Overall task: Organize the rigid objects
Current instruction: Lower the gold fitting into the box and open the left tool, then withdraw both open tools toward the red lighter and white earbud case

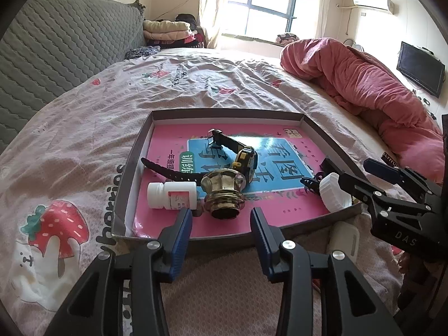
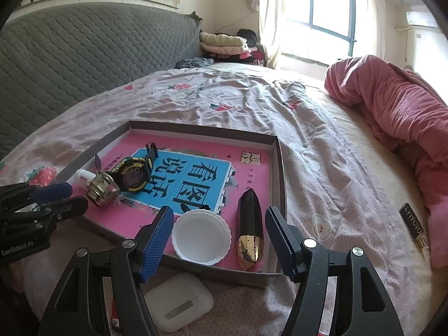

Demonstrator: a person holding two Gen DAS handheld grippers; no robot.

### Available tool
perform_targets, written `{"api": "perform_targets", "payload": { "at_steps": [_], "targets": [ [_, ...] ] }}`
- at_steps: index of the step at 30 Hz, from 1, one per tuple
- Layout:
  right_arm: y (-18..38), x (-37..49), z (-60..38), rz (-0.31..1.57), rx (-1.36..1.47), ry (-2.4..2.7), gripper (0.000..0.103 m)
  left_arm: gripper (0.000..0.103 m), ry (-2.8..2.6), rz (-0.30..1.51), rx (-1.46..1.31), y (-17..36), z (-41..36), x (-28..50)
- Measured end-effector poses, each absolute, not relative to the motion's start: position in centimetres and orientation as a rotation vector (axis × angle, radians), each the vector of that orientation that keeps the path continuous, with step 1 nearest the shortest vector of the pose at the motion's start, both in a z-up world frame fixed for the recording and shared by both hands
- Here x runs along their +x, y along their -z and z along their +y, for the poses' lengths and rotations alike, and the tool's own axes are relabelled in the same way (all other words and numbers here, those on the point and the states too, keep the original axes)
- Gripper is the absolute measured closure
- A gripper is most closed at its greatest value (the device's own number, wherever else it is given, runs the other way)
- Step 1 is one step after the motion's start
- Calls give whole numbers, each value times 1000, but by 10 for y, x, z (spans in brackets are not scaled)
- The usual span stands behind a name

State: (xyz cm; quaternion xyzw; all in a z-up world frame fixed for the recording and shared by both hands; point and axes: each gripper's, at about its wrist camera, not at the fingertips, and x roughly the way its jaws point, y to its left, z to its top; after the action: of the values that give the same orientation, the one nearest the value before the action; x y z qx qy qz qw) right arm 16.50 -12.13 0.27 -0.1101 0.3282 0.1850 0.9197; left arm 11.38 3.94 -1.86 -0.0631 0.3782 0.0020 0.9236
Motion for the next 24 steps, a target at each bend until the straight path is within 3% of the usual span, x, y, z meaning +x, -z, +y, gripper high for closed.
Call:
{"api": "perform_targets", "payload": {
  "at_steps": [6,9,24],
  "targets": [
    [-8,157,-120,650,-234,-387,33,60,1,771,-134,15,38,108],
    [-10,152,-122,644,-232,-390,28,59,4,766,-132,12,36,106],
    [-15,131,-126,664,-222,-389,28,59,46,771,-126,3,19,89]
  ]
}}
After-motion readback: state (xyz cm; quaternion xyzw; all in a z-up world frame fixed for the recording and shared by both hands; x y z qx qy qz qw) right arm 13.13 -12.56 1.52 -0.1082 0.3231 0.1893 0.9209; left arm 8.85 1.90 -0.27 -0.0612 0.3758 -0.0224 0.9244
